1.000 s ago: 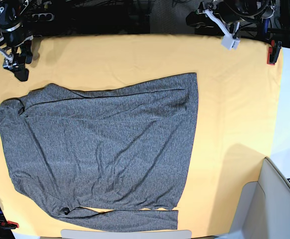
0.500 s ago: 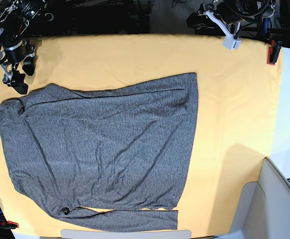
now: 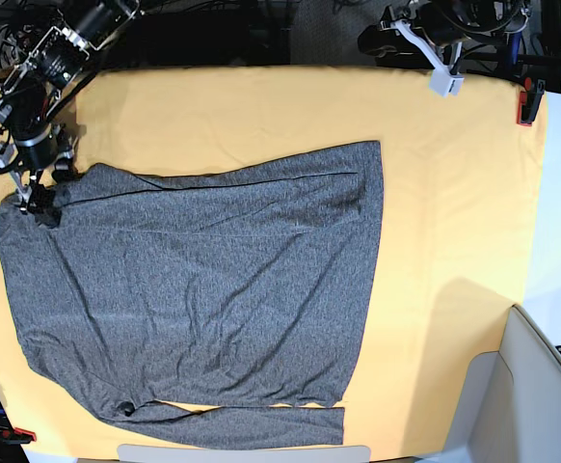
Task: Fold the T-shirt properly
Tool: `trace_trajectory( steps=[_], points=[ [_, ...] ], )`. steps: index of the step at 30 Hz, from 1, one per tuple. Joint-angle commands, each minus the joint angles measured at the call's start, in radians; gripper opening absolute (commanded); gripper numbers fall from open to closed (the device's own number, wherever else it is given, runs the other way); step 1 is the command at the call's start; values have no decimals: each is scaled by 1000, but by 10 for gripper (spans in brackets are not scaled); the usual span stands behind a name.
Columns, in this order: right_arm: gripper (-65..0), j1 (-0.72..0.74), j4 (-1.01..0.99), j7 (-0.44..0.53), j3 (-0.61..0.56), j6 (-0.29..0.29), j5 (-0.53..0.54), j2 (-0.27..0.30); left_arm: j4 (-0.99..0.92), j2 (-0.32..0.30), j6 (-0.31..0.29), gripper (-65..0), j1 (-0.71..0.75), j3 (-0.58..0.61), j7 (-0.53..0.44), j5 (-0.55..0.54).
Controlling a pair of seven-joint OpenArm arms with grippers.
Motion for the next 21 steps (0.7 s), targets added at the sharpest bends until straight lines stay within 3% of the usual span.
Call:
trace_trajectory(
  steps=[1, 11, 16, 21],
  points=[
    [-186, 24, 3, -3, -11, -1, -20, 7, 17, -7, 4, -446, 5, -4, 6, -3],
    [-186, 33, -5, -2, -2, -1, -81, 7, 15, -7, 6, -446, -51, -4, 6, 10],
    [-186, 14, -6, -2, 64, -1, -86, 16, 13, -10, 6, -446, -67, -4, 6, 10],
    [-186, 21, -20, 27, 74, -1, -93, 52, 13, -15, 6, -446, -79, -4, 6, 10]
  ],
)
